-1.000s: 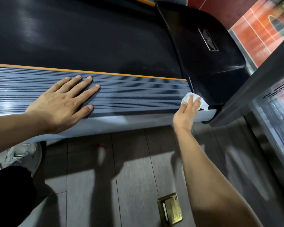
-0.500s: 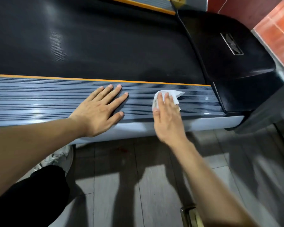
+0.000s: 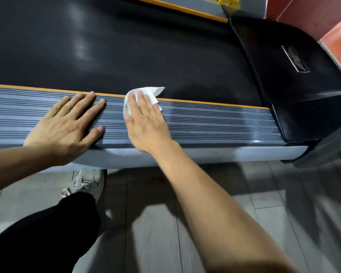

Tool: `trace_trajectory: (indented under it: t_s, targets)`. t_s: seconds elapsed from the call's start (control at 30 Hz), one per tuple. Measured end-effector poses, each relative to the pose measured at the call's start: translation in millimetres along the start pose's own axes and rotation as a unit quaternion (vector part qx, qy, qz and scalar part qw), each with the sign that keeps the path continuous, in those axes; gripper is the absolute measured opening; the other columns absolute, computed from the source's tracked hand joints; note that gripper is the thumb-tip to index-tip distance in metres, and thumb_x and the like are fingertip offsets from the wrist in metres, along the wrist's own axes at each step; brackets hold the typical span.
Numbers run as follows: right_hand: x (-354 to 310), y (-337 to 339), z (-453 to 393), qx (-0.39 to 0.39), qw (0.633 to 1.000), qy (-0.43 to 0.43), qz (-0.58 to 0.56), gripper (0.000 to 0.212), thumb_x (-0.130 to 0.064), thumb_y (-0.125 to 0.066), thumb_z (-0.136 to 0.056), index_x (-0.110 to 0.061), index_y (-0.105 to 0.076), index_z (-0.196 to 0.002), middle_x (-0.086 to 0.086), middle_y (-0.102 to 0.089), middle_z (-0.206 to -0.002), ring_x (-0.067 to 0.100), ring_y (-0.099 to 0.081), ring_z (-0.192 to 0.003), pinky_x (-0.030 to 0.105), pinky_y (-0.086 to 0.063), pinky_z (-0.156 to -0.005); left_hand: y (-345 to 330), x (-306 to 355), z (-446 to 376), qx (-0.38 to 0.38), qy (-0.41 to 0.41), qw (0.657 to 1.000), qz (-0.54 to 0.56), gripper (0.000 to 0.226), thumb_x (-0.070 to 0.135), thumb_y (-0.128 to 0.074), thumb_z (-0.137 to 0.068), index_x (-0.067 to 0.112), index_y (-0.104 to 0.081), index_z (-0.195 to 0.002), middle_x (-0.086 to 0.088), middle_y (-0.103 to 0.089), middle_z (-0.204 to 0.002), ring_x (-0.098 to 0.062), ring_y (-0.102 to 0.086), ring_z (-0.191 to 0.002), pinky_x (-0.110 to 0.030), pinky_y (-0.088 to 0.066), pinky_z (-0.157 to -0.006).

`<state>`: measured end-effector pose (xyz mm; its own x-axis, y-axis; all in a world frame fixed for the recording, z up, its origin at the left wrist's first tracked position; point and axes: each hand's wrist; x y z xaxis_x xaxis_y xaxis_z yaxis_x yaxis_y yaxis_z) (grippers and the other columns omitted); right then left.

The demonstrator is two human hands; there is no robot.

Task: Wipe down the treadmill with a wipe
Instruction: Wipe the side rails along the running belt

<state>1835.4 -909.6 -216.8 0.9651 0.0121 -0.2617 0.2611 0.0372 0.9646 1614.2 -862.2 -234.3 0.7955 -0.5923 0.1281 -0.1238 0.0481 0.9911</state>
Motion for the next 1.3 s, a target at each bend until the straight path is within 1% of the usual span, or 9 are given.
trace_trajectory:
  t_s: [0.13, 0.3, 0.4, 0.63, 0.77, 0.9, 1.0, 1.13, 1.3]
  targets:
    - [75, 22, 7, 0.026, 0.993, -0.045, 0.109, 0.068, -0.018, -0.011, -0.089, 0.01, -0.035, -0.146, 0.034, -0.04, -0.145, 0.049, -0.036, -0.136, 0.061, -0.022, -0.117, 1, -2, 2, 0.005, -0.006, 1.0, 0.001, 0.074, 0.064, -0.013, -0.1, 0.027, -0.015, -0.164, -0.004, -0.016, -0.171, -0.023, -0.011, -0.158, -0.043, -0.006, -0.128]
    - [115, 29, 20, 0.019, 0.957, -0.284, 0.051, 0.061, -0.033, -0.015, -0.109, -0.003, 0.0, -0.16, 0.017, 0.001, -0.168, 0.03, -0.001, -0.156, 0.047, -0.006, -0.126, 3, 2, 1, 0.002, -0.006, 1.0, 0.0, 0.073, 0.063, -0.015, -0.101, 0.026, -0.018, -0.164, -0.006, -0.018, -0.17, -0.027, -0.016, -0.157, -0.045, -0.008, -0.128]
    - [61, 7, 7, 0.022, 0.981, -0.182, 0.066, 0.072, -0.039, 0.005, -0.099, -0.001, -0.001, -0.16, 0.02, 0.003, -0.168, 0.034, 0.004, -0.156, 0.051, -0.001, -0.125, 3, 1, 1, 0.004, -0.004, 1.0, 0.002, 0.074, 0.064, -0.013, -0.1, 0.027, -0.016, -0.164, -0.004, -0.016, -0.171, -0.026, -0.013, -0.158, -0.044, -0.007, -0.128]
    - [-18, -7, -6, -0.008, 0.999, 0.011, 0.041, 0.062, -0.033, -0.009, -0.105, -0.012, -0.002, -0.162, 0.01, 0.001, -0.17, 0.026, 0.003, -0.156, 0.046, -0.001, -0.126, 2, 0, 0, 0.004, -0.002, 1.0, 0.022, 0.076, 0.067, -0.008, -0.098, 0.03, -0.012, -0.164, -0.001, -0.01, -0.172, -0.022, -0.006, -0.159, -0.041, -0.002, -0.129]
    - [59, 5, 15, -0.003, 0.99, -0.101, 0.101, 0.073, -0.037, 0.005, -0.095, -0.004, 0.002, -0.16, 0.016, 0.006, -0.168, 0.032, 0.004, -0.156, 0.05, -0.002, -0.125, 3, 1, 1, 0.006, 0.003, 1.0, 0.017, 0.075, 0.065, -0.01, -0.098, 0.029, -0.013, -0.164, -0.002, -0.011, -0.172, -0.023, -0.007, -0.159, -0.042, -0.003, -0.129]
    - [78, 14, 22, 0.027, 0.96, -0.274, 0.056, 0.061, -0.033, -0.012, -0.107, -0.006, 0.001, -0.161, 0.014, 0.001, -0.169, 0.029, 0.001, -0.156, 0.05, -0.006, -0.126, 3, 0, 0, 0.005, 0.001, 1.0, 0.015, 0.075, 0.065, -0.009, -0.098, 0.029, -0.012, -0.164, -0.002, -0.011, -0.172, -0.023, -0.007, -0.159, -0.043, -0.004, -0.129]
    - [11, -9, 14, 0.06, 0.99, -0.112, 0.067, 0.07, -0.029, -0.004, -0.096, -0.001, -0.011, -0.159, 0.021, -0.011, -0.166, 0.039, -0.008, -0.154, 0.058, -0.009, -0.122, 3, -1, 0, 0.004, 0.001, 1.0, 0.011, 0.075, 0.064, -0.009, -0.099, 0.029, -0.013, -0.164, -0.003, -0.011, -0.172, -0.023, -0.008, -0.159, -0.043, -0.004, -0.128]
    - [-48, -21, 22, 0.042, 0.997, 0.045, 0.045, 0.057, -0.026, -0.025, -0.106, -0.014, -0.017, -0.161, 0.008, -0.015, -0.168, 0.026, -0.009, -0.156, 0.043, -0.008, -0.126, 3, -1, 0, -0.001, -0.005, 1.0, 0.017, 0.074, 0.065, -0.009, -0.099, 0.029, -0.012, -0.164, -0.003, -0.011, -0.172, -0.023, -0.007, -0.159, -0.043, -0.004, -0.129]
    - [42, -7, 50, 0.174, 0.981, -0.083, 0.017, 0.049, -0.003, -0.045, -0.094, -0.003, -0.055, -0.142, 0.016, -0.053, -0.147, 0.034, -0.05, -0.136, 0.039, -0.032, -0.117, 2, 0, 1, 0.002, 0.001, 1.0, 0.015, 0.074, 0.065, -0.011, -0.099, 0.029, -0.014, -0.164, -0.003, -0.012, -0.172, -0.023, -0.008, -0.159, -0.043, -0.005, -0.128]
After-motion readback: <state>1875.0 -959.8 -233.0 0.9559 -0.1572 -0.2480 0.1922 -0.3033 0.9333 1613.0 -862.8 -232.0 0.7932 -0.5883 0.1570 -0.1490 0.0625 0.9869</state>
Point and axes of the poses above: each hand's wrist, its own z-axis away from the middle knuckle, its own y-axis out of the back of the hand, x = y × z
